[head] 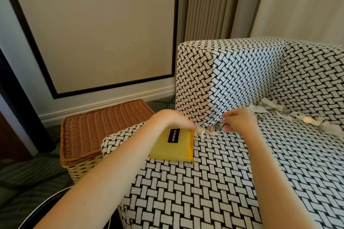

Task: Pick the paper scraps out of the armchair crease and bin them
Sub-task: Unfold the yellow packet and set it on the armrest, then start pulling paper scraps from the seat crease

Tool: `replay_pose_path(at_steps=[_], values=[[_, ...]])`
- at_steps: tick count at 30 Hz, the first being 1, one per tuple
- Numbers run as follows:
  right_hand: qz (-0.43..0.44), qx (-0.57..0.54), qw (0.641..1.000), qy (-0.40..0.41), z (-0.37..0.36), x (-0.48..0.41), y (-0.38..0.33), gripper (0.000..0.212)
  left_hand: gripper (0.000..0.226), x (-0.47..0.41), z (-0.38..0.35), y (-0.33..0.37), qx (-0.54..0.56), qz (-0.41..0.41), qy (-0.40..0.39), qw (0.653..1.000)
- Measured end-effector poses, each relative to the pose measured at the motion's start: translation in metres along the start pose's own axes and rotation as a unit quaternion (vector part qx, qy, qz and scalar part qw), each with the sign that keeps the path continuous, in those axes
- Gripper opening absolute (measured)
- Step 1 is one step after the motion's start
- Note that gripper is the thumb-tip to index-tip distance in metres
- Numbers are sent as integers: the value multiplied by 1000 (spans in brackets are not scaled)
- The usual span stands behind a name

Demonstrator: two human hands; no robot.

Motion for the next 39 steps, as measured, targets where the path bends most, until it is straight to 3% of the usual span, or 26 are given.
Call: replay_pose_path(at_steps=[3,7,10,13,19,26,30,33,39], values=[[29,45,998,32,2,-8,14,17,66,-11,-5,5,-58,-8,69,996],[29,56,997,51,-6,-12,31,21,29,-10,-9,34,-9,-123,181,976],[51,88,992,80,-6,-13,34,23,32,-12,-16,54,9,-182,223,958],[63,108,989,74,-7,-14,34,27,32,-21,-28,62,-17,-187,224,956],[116,158,980,-22,-28,-9,24,34,27,-31,-45,73,-89,-223,225,944],[77,113,988,66,-14,-21,35,32,23,-36,-44,62,-90,-208,246,943],[91,248,962,71,-25,-24,30,24,22,-30,-43,66,-157,-221,299,915],[83,291,949,88,-32,-30,32,23,25,-26,-42,75,-171,-233,326,900],[62,127,981,136,-15,-37,45,20,47,-37,-50,93,-79,-255,301,915]])
Point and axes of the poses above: each hand's wrist, its own x-axis away from the middle knuckle, its own z-axis out of the back of the hand, y = z × x, the point moved 5 cm from there along -x, towards the middle knuckle, and after that the axes turned 10 degrees about y, right-handed, at the moved point
